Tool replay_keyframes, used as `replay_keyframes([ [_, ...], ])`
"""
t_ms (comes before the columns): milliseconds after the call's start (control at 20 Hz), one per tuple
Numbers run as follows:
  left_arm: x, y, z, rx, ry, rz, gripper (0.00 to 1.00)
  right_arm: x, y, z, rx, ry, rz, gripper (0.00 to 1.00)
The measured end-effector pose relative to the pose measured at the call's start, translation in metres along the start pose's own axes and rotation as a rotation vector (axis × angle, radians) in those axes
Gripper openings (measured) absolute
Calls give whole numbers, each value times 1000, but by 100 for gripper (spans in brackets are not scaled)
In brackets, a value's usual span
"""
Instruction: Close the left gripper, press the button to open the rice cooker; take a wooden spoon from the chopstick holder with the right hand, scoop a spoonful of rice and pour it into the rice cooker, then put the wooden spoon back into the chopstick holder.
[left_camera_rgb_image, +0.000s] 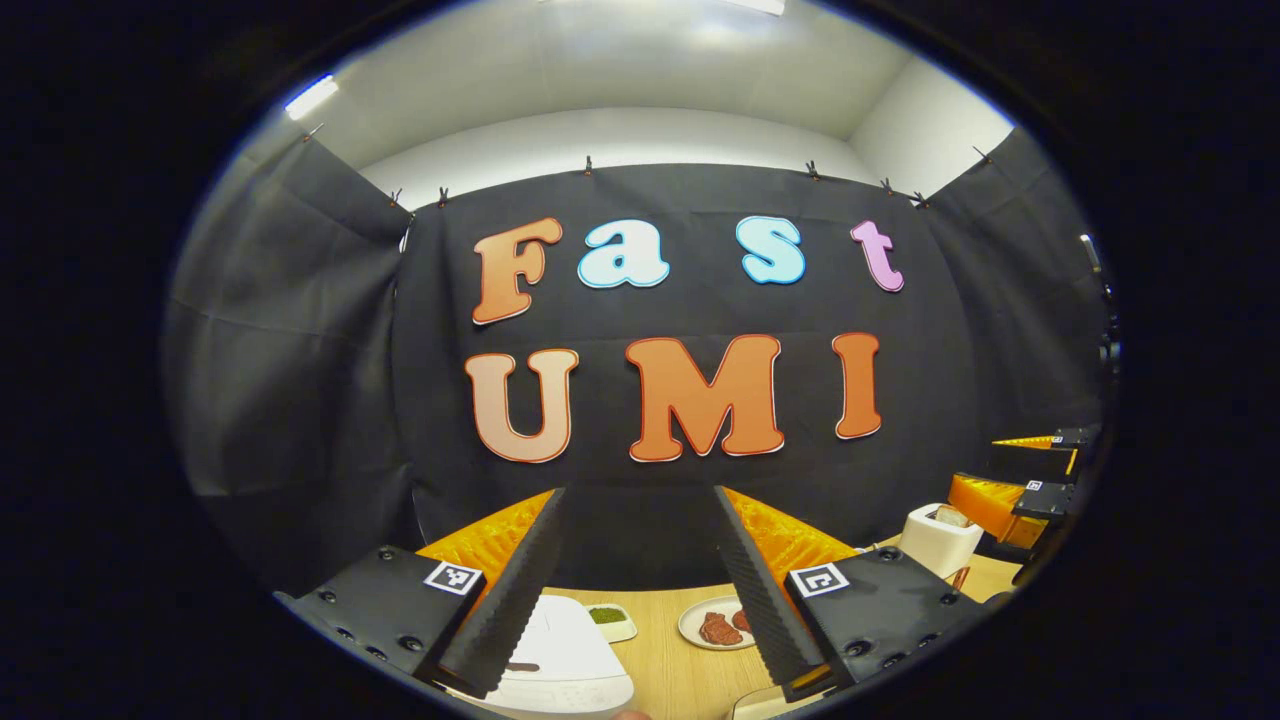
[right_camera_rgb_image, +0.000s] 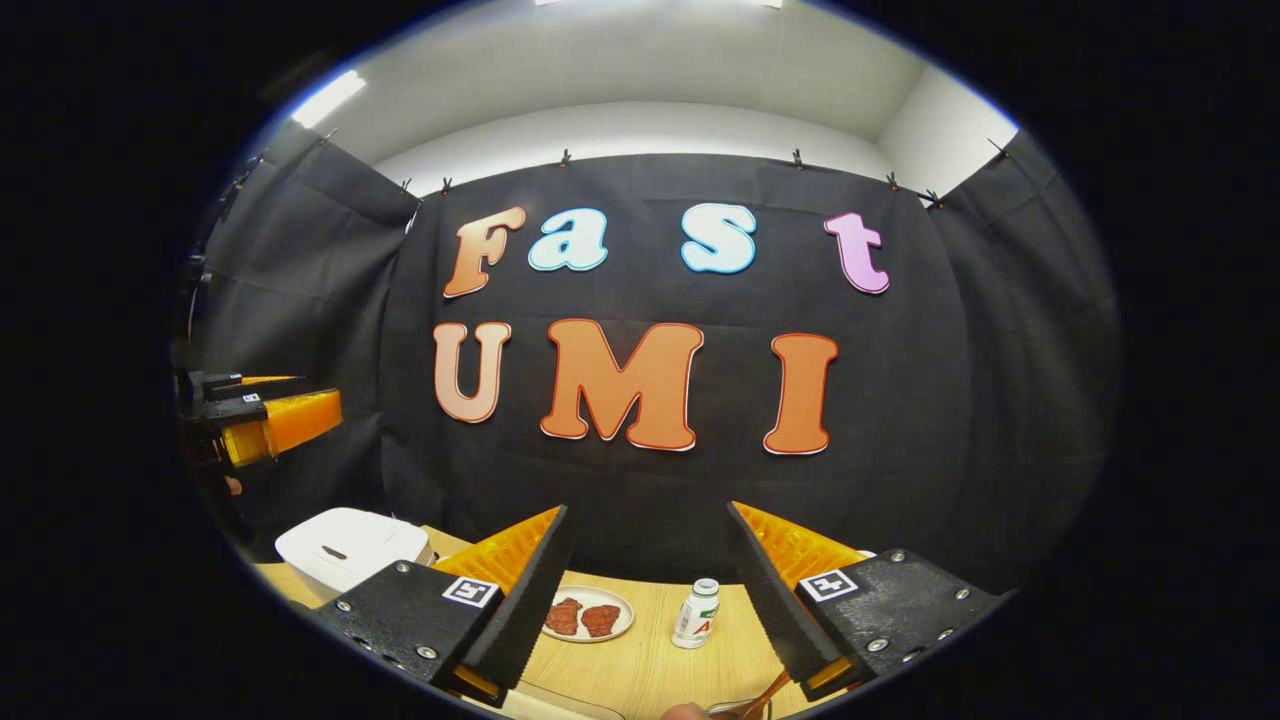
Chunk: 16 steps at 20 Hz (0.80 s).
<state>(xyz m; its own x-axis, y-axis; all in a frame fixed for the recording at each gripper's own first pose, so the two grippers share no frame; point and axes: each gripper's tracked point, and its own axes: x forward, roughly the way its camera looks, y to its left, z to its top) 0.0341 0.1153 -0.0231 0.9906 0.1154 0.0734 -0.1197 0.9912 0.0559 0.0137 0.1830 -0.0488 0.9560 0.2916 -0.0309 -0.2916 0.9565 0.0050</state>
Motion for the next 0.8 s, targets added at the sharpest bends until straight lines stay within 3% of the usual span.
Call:
replay_keyframes([
  [150,14,-16,1,-22,26,-40,99,13,5,0,9,21,-1,94],
  [200,18,-22,10,-43,3,-58,96,16,11,6,18,15,21,94],
  [300,21,-19,24,-45,-32,-60,99,22,12,33,9,-47,36,94],
  [450,19,-20,17,-65,-12,-60,96,25,11,55,3,-114,30,93],
  [550,21,-26,-3,-56,28,-63,94,24,6,53,-4,-110,15,94],
  [600,21,-27,-4,-53,28,-67,99,21,4,53,-1,-104,8,94],
  [800,19,-28,9,-14,13,-73,99,13,-3,49,16,-88,-4,94],
])
